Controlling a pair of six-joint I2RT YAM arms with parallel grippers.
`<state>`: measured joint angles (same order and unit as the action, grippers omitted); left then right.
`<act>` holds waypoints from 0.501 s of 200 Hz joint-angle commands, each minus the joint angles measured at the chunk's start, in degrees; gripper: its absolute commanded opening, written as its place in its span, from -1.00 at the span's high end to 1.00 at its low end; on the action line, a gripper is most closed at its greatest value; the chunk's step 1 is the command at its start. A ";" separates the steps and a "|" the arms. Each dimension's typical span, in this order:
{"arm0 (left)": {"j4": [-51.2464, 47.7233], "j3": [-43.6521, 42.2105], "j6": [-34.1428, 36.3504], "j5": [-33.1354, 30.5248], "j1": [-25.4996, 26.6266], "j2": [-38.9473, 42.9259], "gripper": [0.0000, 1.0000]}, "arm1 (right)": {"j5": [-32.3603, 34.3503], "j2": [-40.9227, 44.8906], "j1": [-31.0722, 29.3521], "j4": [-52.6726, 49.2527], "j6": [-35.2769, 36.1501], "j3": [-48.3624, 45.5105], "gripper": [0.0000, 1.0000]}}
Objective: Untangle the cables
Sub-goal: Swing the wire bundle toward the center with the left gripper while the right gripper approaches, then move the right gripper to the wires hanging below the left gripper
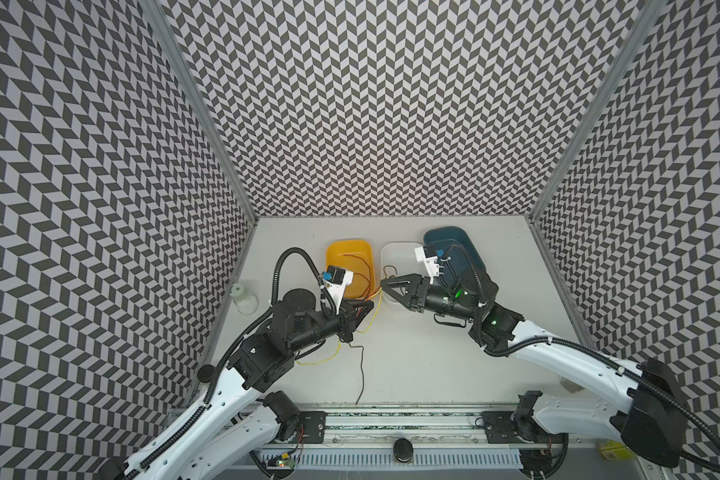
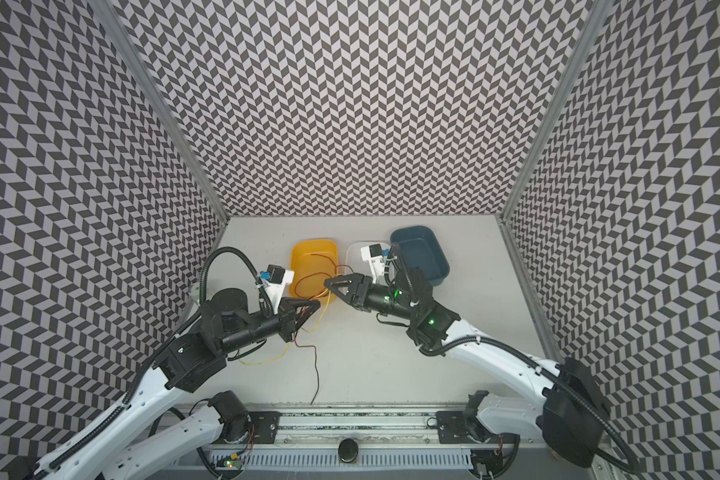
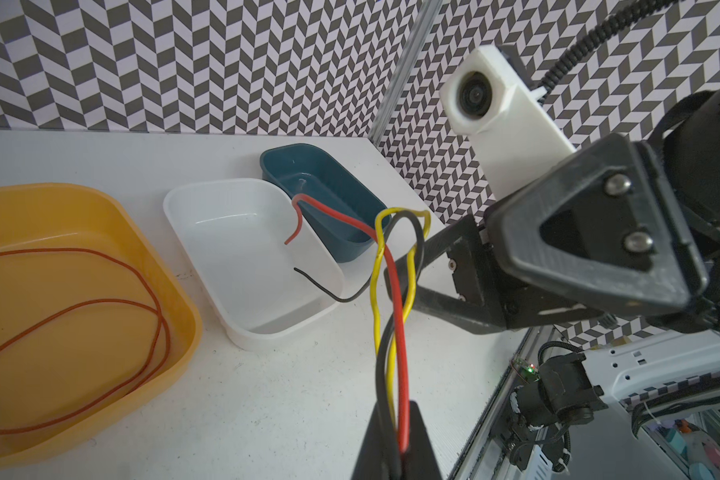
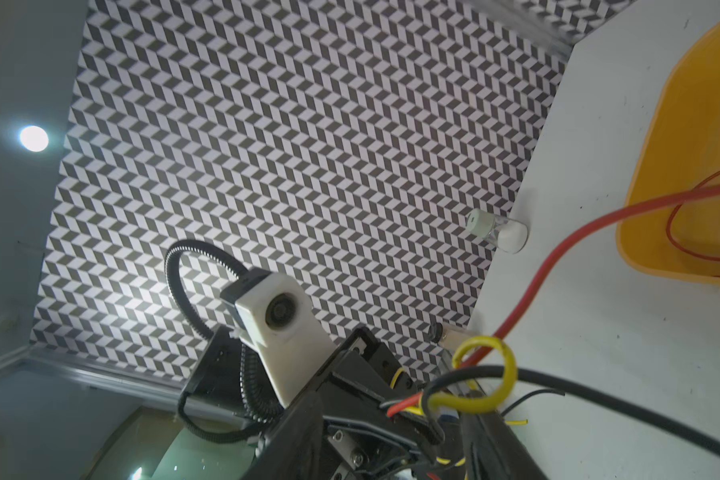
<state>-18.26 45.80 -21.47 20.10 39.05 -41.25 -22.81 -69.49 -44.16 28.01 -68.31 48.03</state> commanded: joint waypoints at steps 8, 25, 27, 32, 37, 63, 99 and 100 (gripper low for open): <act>2.31 0.17 -1.47 -2.13 3.74 1.79 1.00 | 7.41 0.36 -0.07 8.79 2.61 -0.83 0.32; 1.85 -0.49 -1.78 -3.48 5.95 2.82 1.00 | 6.17 -1.37 0.35 10.83 4.63 0.16 0.32; 1.83 -0.53 -1.76 -3.62 6.19 2.95 1.00 | 6.02 -1.57 0.45 10.79 4.96 0.40 0.32; 1.62 -0.62 -1.73 -3.98 6.67 3.25 1.00 | 5.58 -1.96 0.63 11.01 5.74 0.82 0.32; 1.50 -0.71 -1.81 -4.28 6.97 3.48 1.00 | 5.08 -2.14 0.86 11.57 6.98 0.91 0.32; 0.49 -1.17 -1.82 -4.55 7.53 4.00 1.00 | 7.02 -0.10 1.70 12.10 13.97 0.66 0.35; -1.49 -0.01 -0.95 -4.98 7.53 2.46 1.00 | 5.75 2.15 2.50 8.54 23.53 2.55 0.78; -1.50 -0.01 -0.95 -5.03 7.53 2.39 1.00 | 5.71 2.11 2.46 8.37 23.77 2.62 0.79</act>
<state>-17.76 45.21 -22.76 14.74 45.87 -38.70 -19.20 -69.97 -43.13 34.09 -53.69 47.92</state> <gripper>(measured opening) 0.058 0.157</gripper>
